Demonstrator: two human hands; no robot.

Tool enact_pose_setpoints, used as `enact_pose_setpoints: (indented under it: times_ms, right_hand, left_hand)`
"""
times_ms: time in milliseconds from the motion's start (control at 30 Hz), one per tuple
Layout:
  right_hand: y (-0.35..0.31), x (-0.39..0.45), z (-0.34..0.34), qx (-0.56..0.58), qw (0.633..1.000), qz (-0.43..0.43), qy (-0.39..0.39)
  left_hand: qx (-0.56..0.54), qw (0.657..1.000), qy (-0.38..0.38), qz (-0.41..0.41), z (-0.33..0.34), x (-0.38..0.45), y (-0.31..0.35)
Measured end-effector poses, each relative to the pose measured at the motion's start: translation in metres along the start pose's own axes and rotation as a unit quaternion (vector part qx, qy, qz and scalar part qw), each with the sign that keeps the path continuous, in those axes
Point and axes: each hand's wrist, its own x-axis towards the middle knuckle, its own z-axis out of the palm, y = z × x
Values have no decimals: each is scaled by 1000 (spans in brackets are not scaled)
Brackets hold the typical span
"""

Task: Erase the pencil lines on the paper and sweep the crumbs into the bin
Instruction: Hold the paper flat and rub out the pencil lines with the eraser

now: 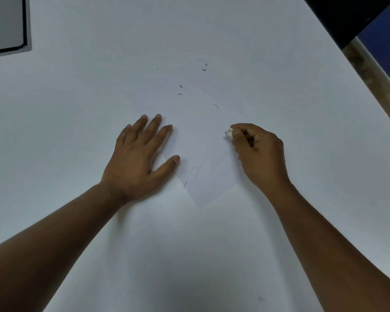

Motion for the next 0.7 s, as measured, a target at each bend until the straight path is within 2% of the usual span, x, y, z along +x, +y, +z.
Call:
enact_pose_setpoints:
  times_ms: [100, 233, 333, 400, 567, 633, 700]
  right_hand:
    - [1, 3, -1, 38, 999, 38, -3]
    - [1, 7, -4, 39, 998, 55, -19]
    - [2, 8, -5, -27, 999, 7, -24]
    - [1, 6, -2, -75, 996, -40, -24]
    - [-1, 1, 6, -187, 968, -161, -44]
    - [3, 8, -1, -229, 960, -161, -13]
    - [11, 21, -17, -232, 964, -124, 42]
  left_hand:
    - [7, 998, 52, 26, 3, 13, 15]
    - [-3, 996, -22, 87, 15, 44, 51]
    - [16, 993, -75, 94, 24, 59, 65]
    - [66, 988, -100, 94, 29, 59, 66]
    - [98, 986, -94, 100, 33, 55, 65]
    - [99, 985, -98, 97, 32, 55, 66]
    - [98, 986, -100, 93, 31, 55, 67]
